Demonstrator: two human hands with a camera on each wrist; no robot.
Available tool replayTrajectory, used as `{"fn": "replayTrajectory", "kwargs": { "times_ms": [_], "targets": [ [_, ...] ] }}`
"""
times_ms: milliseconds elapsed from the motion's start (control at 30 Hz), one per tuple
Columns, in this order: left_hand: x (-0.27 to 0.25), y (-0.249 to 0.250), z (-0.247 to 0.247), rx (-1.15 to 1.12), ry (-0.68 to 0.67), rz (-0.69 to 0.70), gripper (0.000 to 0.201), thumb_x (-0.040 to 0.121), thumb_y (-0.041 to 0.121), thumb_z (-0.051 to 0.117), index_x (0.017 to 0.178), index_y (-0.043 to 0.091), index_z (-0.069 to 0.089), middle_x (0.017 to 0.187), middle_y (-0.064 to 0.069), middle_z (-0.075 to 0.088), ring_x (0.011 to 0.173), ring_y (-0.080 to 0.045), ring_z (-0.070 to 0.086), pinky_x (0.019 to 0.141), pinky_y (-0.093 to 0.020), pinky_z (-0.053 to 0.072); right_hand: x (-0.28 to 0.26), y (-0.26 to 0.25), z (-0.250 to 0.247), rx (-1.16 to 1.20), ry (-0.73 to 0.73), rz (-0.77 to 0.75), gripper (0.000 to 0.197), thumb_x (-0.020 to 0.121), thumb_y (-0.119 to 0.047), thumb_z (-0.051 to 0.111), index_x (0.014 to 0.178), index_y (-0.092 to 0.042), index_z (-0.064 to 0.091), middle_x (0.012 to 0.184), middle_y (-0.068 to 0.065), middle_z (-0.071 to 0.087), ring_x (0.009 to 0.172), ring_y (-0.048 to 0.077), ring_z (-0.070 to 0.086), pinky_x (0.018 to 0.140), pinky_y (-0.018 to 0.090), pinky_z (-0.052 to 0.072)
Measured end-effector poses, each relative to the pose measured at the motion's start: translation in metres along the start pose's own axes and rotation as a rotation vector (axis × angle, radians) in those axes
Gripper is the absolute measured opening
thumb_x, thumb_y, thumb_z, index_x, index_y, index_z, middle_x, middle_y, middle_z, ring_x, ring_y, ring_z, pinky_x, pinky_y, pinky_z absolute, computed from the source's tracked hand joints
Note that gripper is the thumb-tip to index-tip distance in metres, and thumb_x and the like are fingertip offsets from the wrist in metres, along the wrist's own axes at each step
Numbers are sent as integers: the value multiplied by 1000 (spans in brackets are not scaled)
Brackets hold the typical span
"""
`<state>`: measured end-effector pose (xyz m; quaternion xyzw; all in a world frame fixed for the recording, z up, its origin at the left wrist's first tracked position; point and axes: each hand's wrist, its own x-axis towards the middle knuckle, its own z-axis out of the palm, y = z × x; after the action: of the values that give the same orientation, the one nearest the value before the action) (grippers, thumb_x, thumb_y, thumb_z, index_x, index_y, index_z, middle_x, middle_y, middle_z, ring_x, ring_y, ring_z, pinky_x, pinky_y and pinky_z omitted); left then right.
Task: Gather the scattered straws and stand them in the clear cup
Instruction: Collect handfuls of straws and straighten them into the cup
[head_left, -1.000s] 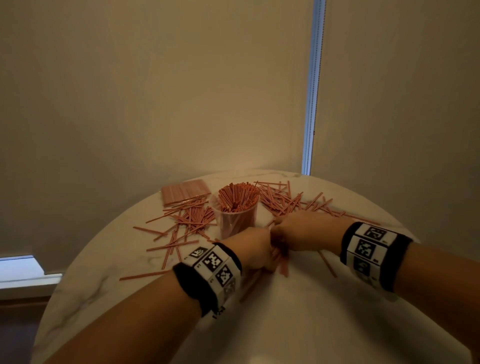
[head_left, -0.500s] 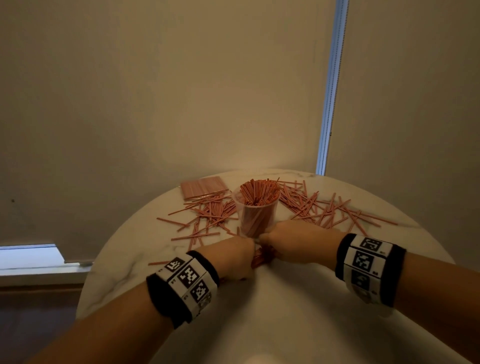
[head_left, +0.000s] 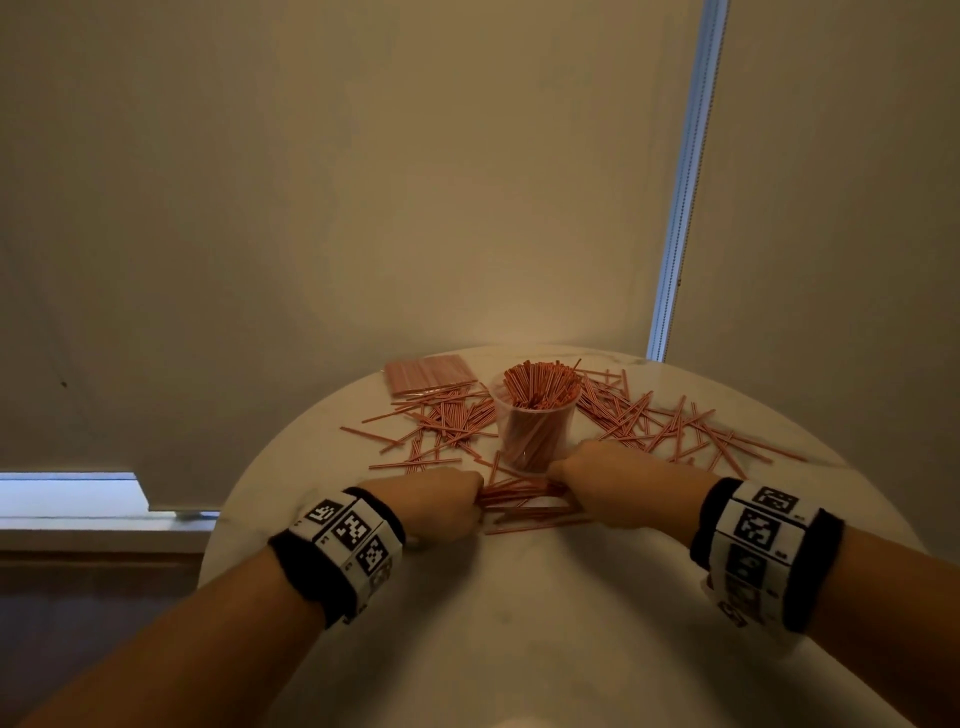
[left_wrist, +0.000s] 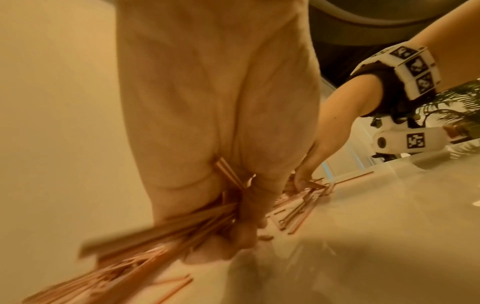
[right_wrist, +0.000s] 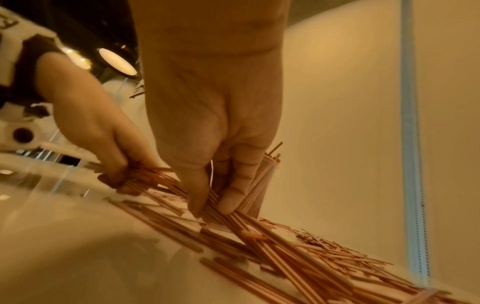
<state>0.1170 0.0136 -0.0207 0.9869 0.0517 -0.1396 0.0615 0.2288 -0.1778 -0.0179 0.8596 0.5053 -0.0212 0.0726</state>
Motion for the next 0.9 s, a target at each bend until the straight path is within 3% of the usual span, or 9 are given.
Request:
{"fn": "replayTrajectory", "kwargs": {
  "times_ms": [100,200,333,400,500,600,800,867,900],
  "targets": [
    [-6,-13,-5,-117,62,0,14,105,23,41,102,20,54,93,2,58,82,-15,55,68,-31,43,-2,8,-6,85,11,64,16,101,-22,49,112,-19,61,92,-2,58,77,11,53,63,22,41],
    [-15,-23,-12,-267,136,11,23,105,17,38,103,22,60,93,9,58,85,-6,55,71,-24,44,-6,13,-14,157,24,134,10,104,-24,45,109,-22,54,93,-2,60,76,12,54,63,24,43],
    [-23,-26,-21,-445,200,-7,22,106,19,39,103,18,61,107,-5,63,101,-23,61,89,-37,50,-13,20,-27,258,64,160,7,103,-18,42,103,-24,46,95,-2,65,77,13,59,65,27,48],
    [-27,-25,-23,-504,215,-1,20,107,25,40,103,19,58,105,-1,61,97,-19,59,90,-37,49,-16,22,-33,323,114,155,7,105,-20,42,103,-22,48,95,-5,66,78,11,60,66,27,48],
    [-30,-19,-25,-556,234,61,25,110,32,39,116,15,57,105,-1,60,88,-11,56,80,-29,49,-20,20,-42,391,189,145,14,106,-30,41,103,-22,51,98,-4,68,86,14,64,80,38,54],
    [-30,-14,-24,-729,223,120,22,110,23,39,117,12,56,93,-2,55,73,-11,46,65,-28,42,-23,18,-48,448,288,146,15,104,-35,44,104,-23,53,95,-2,67,87,18,64,81,45,55],
    [-20,2,-26,-1150,307,73,20,102,7,40,110,9,58,81,-3,53,62,-11,42,58,-26,35,-20,5,-51,674,390,109,13,102,-36,48,105,-28,59,86,-11,71,77,2,68,79,40,59],
    [-15,6,-28,-1258,283,84,13,102,15,44,108,13,56,75,0,48,57,-9,39,55,-25,32,-15,2,-51,719,410,100,15,103,-35,48,108,-27,60,87,-11,72,77,3,69,79,41,59],
    [-13,8,-28,-1254,280,98,16,102,28,51,110,15,56,73,3,47,56,-7,39,54,-23,32,-13,1,-51,731,420,97,15,103,-35,49,109,-28,60,86,-12,73,74,1,69,78,40,59]
  ]
}}
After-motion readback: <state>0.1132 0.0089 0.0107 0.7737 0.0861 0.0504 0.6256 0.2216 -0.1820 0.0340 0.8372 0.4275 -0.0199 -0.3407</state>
